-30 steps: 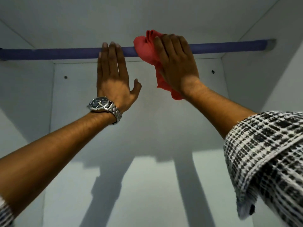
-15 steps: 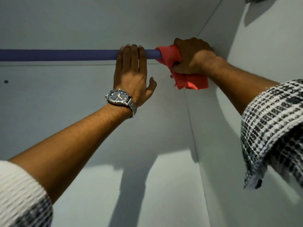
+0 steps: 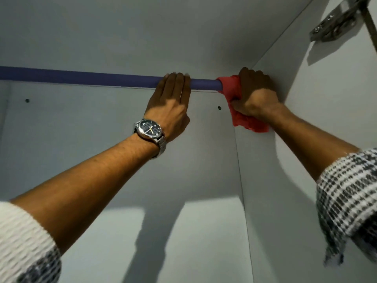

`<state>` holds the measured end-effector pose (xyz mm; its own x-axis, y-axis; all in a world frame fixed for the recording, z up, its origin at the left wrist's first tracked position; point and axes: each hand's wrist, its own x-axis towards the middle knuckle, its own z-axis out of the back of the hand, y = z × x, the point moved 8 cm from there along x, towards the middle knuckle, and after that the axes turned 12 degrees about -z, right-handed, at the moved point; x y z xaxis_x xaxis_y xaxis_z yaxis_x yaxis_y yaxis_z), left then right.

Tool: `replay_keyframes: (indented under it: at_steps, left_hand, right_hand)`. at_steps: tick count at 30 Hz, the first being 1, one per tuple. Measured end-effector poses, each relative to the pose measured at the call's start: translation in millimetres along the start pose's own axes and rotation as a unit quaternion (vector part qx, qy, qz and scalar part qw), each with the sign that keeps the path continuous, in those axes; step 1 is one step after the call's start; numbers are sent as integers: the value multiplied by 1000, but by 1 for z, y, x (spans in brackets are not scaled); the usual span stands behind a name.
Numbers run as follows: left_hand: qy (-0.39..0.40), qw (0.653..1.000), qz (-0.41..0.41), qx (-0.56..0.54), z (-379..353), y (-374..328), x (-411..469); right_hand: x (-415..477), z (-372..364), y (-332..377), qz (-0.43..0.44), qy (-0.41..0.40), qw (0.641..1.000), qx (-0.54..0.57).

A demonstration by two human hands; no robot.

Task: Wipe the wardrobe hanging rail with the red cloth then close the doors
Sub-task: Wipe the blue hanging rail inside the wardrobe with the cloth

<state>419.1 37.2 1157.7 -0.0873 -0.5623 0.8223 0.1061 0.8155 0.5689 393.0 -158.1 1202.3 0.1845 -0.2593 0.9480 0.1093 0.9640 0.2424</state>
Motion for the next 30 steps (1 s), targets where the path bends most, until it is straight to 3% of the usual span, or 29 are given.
replay_keyframes:
  at_steps: [3, 6, 17, 22, 30]
  left_hand:
    - [6, 999, -10, 37, 7, 13, -19]
    - [19, 1000, -4, 24, 12, 34, -36]
    - [62, 991, 70, 99, 43, 181, -142]
    - [66, 979, 154, 119, 71, 261, -198]
    - [87, 975, 139, 148, 90, 315, -237]
  right_hand:
    - [-19, -7, 10, -11, -104, 994, 16]
    - [-35, -14, 40, -2, -147, 989, 24]
    - [-91, -12, 259, 99, -134, 986, 17]
    - [-118, -9, 355, 132, -124, 983, 23]
    - [-145, 5, 468, 176, -115, 978, -14]
